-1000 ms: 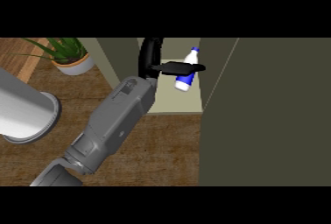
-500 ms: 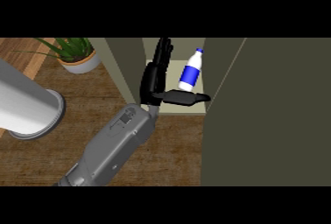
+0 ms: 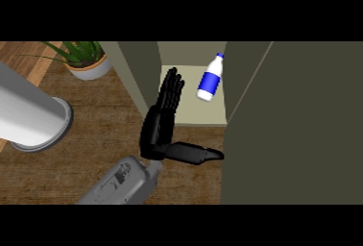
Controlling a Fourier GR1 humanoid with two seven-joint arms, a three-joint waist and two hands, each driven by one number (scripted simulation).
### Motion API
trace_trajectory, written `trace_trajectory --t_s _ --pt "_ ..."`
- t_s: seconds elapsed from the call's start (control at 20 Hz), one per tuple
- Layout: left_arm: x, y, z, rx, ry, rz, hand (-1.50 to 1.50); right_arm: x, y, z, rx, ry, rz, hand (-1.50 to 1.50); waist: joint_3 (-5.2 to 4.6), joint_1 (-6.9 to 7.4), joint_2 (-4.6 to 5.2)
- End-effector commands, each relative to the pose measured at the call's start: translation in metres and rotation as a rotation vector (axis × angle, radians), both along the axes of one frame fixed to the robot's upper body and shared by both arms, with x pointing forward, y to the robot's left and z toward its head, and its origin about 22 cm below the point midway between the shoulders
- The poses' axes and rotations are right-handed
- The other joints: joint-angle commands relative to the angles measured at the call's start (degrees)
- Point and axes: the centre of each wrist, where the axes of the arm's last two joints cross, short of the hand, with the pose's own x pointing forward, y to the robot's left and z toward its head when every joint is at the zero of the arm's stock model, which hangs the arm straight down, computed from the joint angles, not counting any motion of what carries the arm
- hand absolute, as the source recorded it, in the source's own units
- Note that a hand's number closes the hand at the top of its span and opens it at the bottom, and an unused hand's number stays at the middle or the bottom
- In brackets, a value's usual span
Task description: Pick up the bottled water, place it into the cabinet and close the cabinet
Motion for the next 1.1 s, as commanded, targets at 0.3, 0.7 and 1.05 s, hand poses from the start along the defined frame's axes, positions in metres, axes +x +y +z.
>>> trace_trajectory --t_s 0.3,0.7,1.05 --pt "-0.065 0.044 -0.001 -0.024 0.027 0.013 -1.50 0.004 0.024 0.032 -0.133 0.035 0.334 1.50 0.01 -0.25 -0.08" --pt "-0.091 0.089 -0.002 -0.026 0.019 0.091 -1.50 -0.002 0.057 0.041 -0.096 0.098 0.436 1.50 -0.10 -0.76 0.07" --pt "-0.100 0.110 -0.003 -0.031 0.007 0.096 -1.50 0.008 0.084 0.044 -0.100 0.053 0.504 1.50 -0.20 -0.79 0.12"
